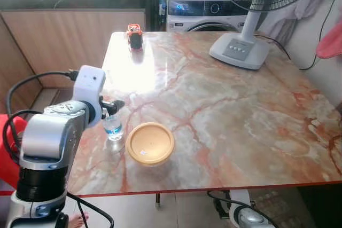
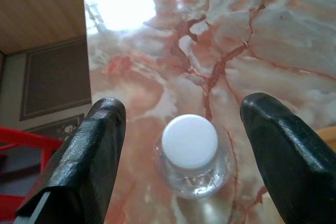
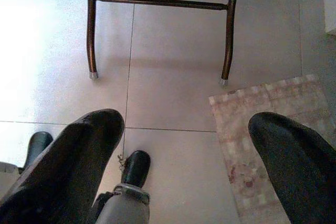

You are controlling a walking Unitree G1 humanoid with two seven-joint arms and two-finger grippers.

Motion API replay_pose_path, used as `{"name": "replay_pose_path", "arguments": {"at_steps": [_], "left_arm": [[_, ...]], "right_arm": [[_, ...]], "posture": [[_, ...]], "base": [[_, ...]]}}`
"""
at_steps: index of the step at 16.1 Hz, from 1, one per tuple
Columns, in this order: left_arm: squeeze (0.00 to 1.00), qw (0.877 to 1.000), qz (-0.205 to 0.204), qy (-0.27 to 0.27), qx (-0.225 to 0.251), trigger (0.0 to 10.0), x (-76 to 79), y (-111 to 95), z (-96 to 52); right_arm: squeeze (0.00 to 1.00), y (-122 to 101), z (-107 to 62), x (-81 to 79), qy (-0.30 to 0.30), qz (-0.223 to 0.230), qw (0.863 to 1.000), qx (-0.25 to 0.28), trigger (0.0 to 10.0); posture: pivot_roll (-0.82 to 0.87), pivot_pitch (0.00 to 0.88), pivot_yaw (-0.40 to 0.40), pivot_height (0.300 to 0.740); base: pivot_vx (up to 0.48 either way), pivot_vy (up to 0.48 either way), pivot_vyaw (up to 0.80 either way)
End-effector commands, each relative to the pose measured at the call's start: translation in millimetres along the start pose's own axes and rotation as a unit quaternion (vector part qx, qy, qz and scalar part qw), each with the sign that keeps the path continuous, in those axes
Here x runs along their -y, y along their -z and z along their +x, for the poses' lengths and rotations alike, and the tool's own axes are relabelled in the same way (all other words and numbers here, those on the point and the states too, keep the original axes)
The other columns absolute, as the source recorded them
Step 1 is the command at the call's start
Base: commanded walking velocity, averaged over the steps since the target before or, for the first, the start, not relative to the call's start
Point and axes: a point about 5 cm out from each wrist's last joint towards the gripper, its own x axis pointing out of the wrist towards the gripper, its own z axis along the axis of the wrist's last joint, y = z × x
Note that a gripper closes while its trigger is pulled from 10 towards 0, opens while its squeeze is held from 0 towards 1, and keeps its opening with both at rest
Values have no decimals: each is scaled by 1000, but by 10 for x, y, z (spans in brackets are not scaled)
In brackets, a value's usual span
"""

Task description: Restocking fridge

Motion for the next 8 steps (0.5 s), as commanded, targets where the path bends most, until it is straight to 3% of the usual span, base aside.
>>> {"name": "replay_pose_path", "arguments": {"at_steps": [1,8], "left_arm": [[0,1000,-2,12,-1,10000,32,6,12],[0,1000,-5,13,-8,10000,57,41,30]], "right_arm": [[0,4,-5,30,1,-5,1000,2,10000],[0,2,-6,43,-1,-15,1000,0,10000]], "posture": [[165,7,-56,740],[161,9,-63,740]], "base": [[0,0,0],[0,0,0]]}}
